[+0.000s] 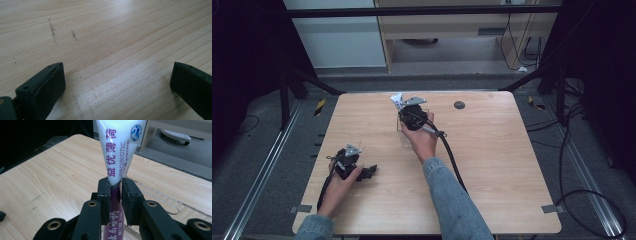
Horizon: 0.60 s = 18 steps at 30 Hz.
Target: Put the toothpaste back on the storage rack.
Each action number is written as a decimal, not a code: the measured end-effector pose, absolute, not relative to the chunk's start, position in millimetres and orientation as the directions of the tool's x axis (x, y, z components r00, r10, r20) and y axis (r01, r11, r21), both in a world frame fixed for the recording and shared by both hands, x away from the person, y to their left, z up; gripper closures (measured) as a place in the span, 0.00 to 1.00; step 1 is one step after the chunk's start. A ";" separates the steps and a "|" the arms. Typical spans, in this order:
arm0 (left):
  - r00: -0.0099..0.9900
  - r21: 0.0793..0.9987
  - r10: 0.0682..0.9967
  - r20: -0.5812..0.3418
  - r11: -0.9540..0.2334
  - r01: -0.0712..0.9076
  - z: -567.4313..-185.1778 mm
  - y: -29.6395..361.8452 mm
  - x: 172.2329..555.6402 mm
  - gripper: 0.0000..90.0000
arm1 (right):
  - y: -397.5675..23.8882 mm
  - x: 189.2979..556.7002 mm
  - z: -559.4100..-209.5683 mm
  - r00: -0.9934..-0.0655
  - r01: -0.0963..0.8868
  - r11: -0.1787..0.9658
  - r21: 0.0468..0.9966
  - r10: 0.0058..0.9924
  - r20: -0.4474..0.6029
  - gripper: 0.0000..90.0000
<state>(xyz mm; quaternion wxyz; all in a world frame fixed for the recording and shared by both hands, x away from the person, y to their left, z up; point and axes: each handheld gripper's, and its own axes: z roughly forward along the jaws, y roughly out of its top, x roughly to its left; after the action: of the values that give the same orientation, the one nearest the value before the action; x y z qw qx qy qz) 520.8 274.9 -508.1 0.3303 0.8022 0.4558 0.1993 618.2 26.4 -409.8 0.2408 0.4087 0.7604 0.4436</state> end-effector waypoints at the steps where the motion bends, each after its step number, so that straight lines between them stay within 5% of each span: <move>1: 0.505 0.712 0.863 0.019 -0.366 0.599 -508.1 274.9 520.8 0.00 | 26.4 618.0 -409.9 -0.551 0.408 0.274 0.871 0.835 -0.005 0.86; 18: 0.506 0.711 0.862 0.019 -0.367 0.599 -508.1 274.9 520.8 0.00 | 23.1 613.7 -405.2 -0.559 0.399 0.279 0.874 0.829 -0.009 0.87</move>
<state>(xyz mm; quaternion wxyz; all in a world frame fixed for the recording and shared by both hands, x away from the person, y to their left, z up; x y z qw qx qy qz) 520.8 274.9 -508.1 0.3302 0.8025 0.4554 0.1991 613.7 23.1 -405.2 0.2414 0.4026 0.7623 0.4456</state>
